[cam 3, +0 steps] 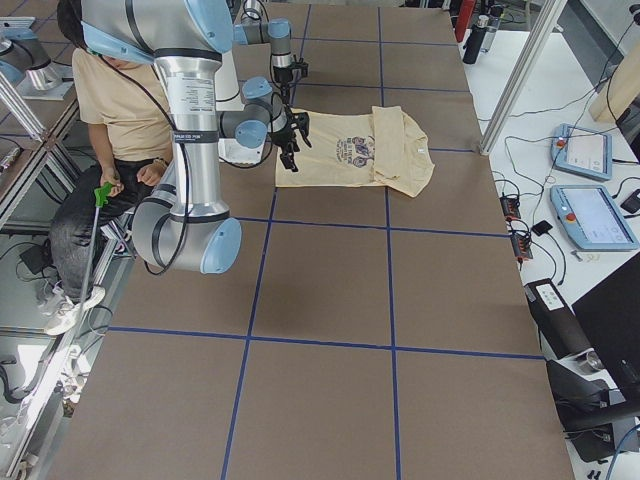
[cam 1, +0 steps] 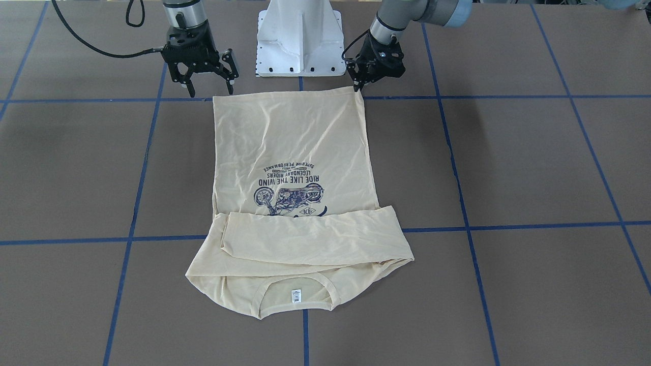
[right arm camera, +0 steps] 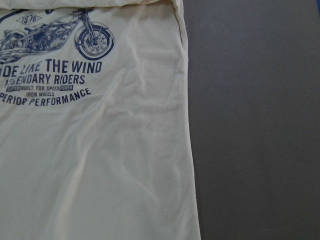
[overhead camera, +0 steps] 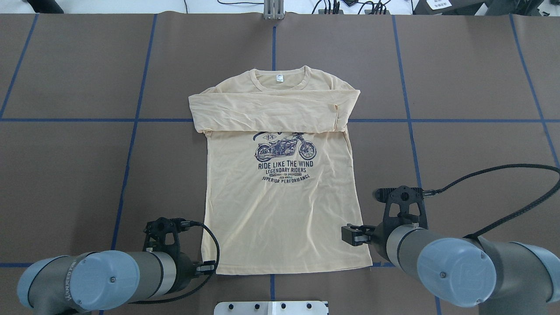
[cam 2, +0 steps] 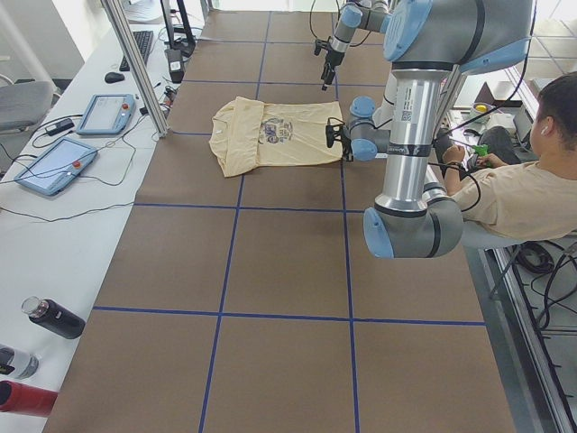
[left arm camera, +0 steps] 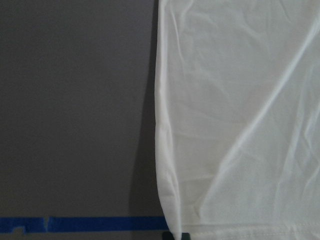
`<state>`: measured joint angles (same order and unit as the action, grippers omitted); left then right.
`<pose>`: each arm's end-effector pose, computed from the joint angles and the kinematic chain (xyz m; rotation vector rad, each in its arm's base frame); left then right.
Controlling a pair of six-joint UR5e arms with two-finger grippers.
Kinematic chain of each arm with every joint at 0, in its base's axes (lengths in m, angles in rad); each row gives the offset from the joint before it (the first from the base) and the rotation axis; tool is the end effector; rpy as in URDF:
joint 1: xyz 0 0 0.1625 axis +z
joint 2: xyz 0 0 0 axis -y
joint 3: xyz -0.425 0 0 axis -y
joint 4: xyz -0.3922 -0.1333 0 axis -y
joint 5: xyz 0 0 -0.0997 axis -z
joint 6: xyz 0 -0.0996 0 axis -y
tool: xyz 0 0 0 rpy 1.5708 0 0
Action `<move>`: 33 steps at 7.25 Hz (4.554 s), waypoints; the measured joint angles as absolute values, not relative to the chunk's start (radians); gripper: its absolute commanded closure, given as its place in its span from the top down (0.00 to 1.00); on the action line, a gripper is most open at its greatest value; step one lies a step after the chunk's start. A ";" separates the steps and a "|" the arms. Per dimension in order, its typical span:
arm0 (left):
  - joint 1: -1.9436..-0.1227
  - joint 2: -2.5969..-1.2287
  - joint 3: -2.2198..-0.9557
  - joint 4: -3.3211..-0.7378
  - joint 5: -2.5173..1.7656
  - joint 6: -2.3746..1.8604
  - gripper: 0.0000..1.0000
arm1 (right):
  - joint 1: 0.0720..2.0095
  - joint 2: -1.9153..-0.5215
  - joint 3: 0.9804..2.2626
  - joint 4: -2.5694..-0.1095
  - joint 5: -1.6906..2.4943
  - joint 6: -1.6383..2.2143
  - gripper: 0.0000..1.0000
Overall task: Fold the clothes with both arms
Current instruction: 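Move both grippers down to the hem corners nearest the robot and grasp, then lift the hem with both grippers and fold it toward the collar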
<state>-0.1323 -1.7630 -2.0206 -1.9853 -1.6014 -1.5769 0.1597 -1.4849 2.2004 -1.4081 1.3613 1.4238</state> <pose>0.5092 -0.1992 0.3070 0.0390 1.0566 -0.1091 -0.4406 -0.2270 0.3141 0.3272 -0.8348 0.1038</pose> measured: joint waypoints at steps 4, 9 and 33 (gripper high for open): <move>-0.132 -1.766 -2.029 -1.985 -1.603 -1.578 0.00 | 0.047 -1.518 2.117 -1.338 1.248 1.469 0.70; -0.131 -1.766 -2.029 -1.985 -1.602 -1.578 0.00 | -0.016 -1.525 2.090 -1.344 1.203 1.507 0.55; -0.464 -1.970 -2.141 -1.594 -1.638 -1.455 0.00 | 0.387 -1.221 2.185 -1.657 1.430 1.341 0.00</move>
<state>-0.4637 -1.9701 -2.1410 -1.5940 -1.6377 -1.4547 0.3875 -1.2210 2.1853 -1.6572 1.4296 1.3411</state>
